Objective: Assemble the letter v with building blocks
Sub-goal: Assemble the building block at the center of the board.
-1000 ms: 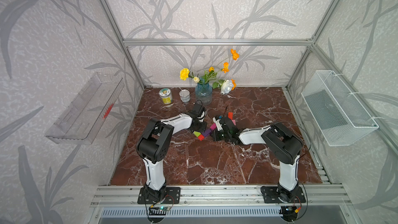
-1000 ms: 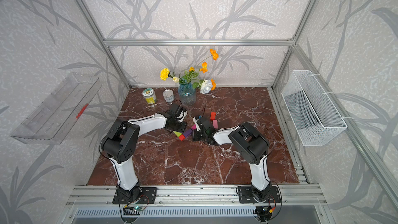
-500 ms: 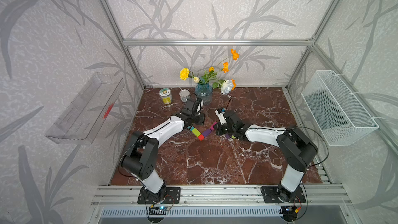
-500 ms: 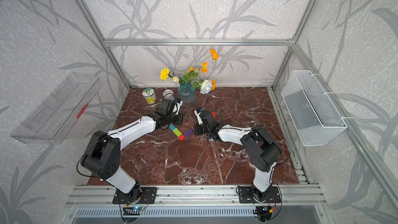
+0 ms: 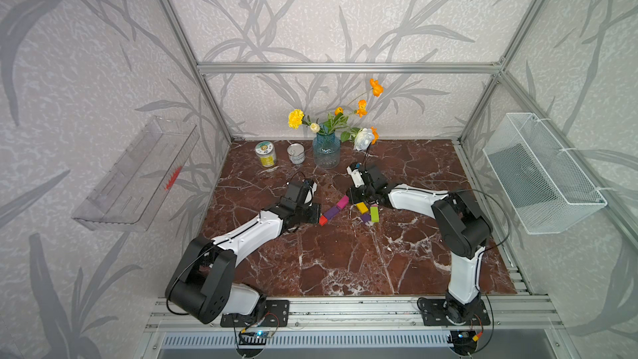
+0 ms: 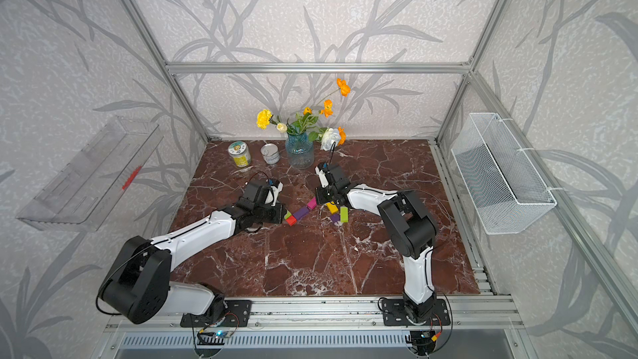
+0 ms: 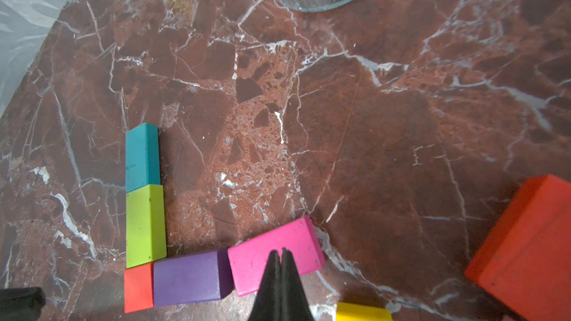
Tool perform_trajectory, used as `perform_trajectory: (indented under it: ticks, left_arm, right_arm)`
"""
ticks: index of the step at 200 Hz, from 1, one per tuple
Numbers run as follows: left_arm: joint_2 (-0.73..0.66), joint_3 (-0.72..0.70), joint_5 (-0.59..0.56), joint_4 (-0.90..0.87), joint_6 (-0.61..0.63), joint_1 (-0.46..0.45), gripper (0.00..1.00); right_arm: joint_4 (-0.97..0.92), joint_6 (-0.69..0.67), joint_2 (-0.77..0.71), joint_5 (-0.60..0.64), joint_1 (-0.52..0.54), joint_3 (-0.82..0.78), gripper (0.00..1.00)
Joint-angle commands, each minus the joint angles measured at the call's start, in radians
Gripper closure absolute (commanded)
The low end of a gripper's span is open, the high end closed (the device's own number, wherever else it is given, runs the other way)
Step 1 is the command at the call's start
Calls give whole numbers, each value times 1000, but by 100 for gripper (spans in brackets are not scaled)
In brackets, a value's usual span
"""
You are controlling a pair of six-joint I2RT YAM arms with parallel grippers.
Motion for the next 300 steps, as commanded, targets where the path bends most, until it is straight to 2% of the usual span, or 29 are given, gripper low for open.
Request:
perform_trajectory:
  ticks: [1,164,300]
  left_arm:
    - [-16,-15,32,41,-38,-1,100]
    - [-24,-150,63,89,-113,-1,100]
    - [-9,-211,39,89,-126,-1,100]
  right_arm:
    - [-83,-30,42,-16,-12,67,100]
    - [-134,-51,160,-36,-51,162,100]
    - [-116,-41,156,-56,-51,139,100]
